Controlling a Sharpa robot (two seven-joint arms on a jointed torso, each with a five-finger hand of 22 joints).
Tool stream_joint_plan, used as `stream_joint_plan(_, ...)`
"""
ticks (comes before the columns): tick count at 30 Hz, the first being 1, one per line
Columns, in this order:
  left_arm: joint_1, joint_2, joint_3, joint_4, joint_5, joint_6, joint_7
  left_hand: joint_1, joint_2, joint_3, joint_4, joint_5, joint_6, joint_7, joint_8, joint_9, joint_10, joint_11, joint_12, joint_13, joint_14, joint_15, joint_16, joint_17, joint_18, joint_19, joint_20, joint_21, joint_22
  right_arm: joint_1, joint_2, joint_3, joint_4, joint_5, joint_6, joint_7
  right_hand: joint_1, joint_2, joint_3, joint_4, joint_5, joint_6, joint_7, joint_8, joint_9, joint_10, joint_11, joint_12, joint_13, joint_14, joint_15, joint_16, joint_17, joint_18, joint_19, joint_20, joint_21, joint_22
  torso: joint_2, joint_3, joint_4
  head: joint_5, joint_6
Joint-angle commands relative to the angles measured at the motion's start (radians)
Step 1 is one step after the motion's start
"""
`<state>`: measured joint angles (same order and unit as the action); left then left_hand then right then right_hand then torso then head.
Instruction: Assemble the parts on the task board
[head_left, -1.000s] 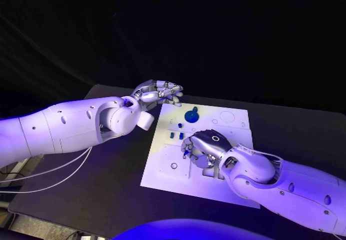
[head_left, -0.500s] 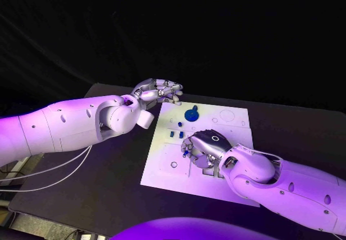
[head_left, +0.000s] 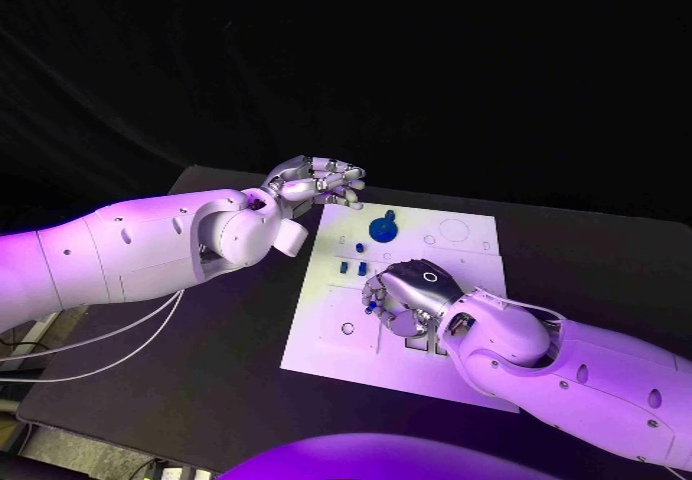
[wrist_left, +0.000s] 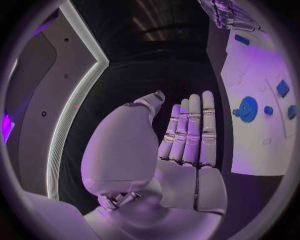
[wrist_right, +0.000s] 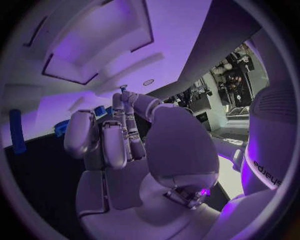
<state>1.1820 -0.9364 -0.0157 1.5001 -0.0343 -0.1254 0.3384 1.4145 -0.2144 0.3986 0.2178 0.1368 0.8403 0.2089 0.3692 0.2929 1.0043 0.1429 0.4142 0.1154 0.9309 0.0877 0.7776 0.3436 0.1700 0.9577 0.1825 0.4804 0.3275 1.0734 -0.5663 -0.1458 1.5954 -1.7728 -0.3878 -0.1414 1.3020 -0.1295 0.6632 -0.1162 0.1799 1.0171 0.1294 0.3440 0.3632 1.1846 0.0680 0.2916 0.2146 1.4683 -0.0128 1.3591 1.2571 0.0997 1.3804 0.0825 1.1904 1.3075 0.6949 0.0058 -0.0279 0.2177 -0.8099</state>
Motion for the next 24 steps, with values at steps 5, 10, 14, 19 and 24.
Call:
stream_joint_plan(5,0.000,0.004,0.001,-0.001,-0.003,0.009,0.004,-0.003,0.005,-0.005,0.000,0.004,-0.003,-0.002,0.001,0.003,-0.010,-0.001,0.009,0.002,-0.008,0.001,0.006,-0.001,0.011,-0.001,0.007,-0.008,-0.002,-0.001,0.000,-0.001,0.000,-0.005,0.024,0.007,-0.009,0.004,-0.003,0.008,-0.008,0.001,0.007,0.003,0.003,-0.002,-0.008,0.001,0.002,0.043,-0.005,0.000,-0.002,-0.018,0.006,0.003,0.006,0.062,0.000,0.0003,-0.0002,-0.004,-0.005)
stream_joint_plan(10,0.000,0.005,0.001,-0.003,-0.004,0.010,0.003,-0.003,0.005,-0.005,0.000,0.004,-0.003,-0.002,0.001,0.003,-0.010,-0.001,0.009,0.002,-0.008,0.001,0.006,-0.001,0.011,-0.001,0.007,-0.008,-0.002,-0.002,0.001,-0.001,-0.002,-0.005,0.028,0.007,-0.009,0.004,-0.003,0.008,-0.008,0.001,0.007,0.003,0.003,-0.002,-0.008,0.001,0.002,0.043,-0.005,0.000,-0.002,-0.018,0.006,0.003,0.006,0.062,0.001,0.0009,0.0002,-0.004,-0.007)
stream_joint_plan(14,0.000,0.006,0.001,-0.003,-0.006,0.012,0.001,-0.003,0.005,-0.005,0.000,0.004,-0.003,-0.002,0.001,0.003,-0.010,-0.001,0.009,0.002,-0.008,0.001,0.006,-0.001,0.011,-0.001,0.007,-0.008,-0.002,-0.002,0.004,-0.001,-0.009,-0.005,0.031,0.005,-0.010,0.004,-0.003,0.008,-0.011,0.000,0.007,0.003,0.004,-0.002,-0.008,0.000,0.002,0.043,-0.005,-0.001,-0.005,-0.018,0.007,0.003,0.007,0.063,0.000,-0.0001,0.0013,-0.004,-0.012)
stream_joint_plan(19,0.000,0.006,0.001,-0.003,-0.007,0.013,0.000,-0.002,0.005,-0.005,0.000,0.004,-0.002,-0.003,0.003,0.003,-0.010,-0.001,0.009,0.002,-0.009,0.001,0.007,-0.001,0.011,0.000,0.007,-0.009,-0.003,-0.003,0.010,-0.002,-0.021,-0.005,0.034,0.004,-0.010,0.004,-0.003,0.008,-0.011,0.000,0.007,0.003,0.004,-0.002,-0.008,0.000,0.002,0.043,-0.005,-0.001,-0.005,-0.018,0.007,0.003,0.007,0.063,0.001,-0.0005,0.0018,-0.004,-0.013)
stream_joint_plan(24,0.000,0.006,0.001,-0.003,-0.008,0.013,-0.001,-0.002,0.005,-0.005,0.000,0.004,-0.002,-0.003,0.003,0.003,-0.010,-0.001,0.009,0.002,-0.009,0.001,0.007,-0.001,0.011,0.000,0.007,-0.009,-0.003,-0.006,0.017,-0.004,-0.027,-0.005,0.038,0.006,-0.010,0.004,-0.003,0.008,-0.011,0.000,0.007,0.003,0.004,-0.002,-0.008,0.000,0.002,0.043,-0.005,-0.001,-0.005,-0.018,0.007,0.003,0.007,0.063,0.001,0.0003,0.0026,-0.003,-0.015)
